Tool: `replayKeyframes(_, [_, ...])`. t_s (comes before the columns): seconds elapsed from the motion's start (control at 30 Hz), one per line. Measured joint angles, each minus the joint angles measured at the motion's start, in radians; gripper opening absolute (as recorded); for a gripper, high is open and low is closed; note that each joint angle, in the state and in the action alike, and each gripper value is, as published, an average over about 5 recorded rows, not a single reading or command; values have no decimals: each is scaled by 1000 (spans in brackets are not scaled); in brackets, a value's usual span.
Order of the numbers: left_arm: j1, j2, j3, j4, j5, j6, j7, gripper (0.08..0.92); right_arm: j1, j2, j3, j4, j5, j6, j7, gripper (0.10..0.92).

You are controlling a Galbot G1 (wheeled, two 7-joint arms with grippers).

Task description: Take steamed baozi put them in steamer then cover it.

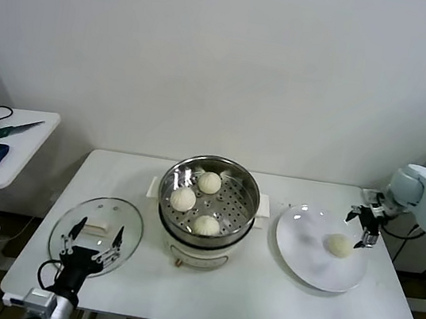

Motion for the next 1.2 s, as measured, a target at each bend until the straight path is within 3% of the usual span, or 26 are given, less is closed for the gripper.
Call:
replayKeyframes(0.7, [-4,-2,5,11,9,-2,-1,823,-129,68,135,-111,-71,-20,30,821])
replayKeyframes(1.2, [-5,-1,4,12,6,-2,-3,823,-138,79,162,-119,-59,-24,8,688])
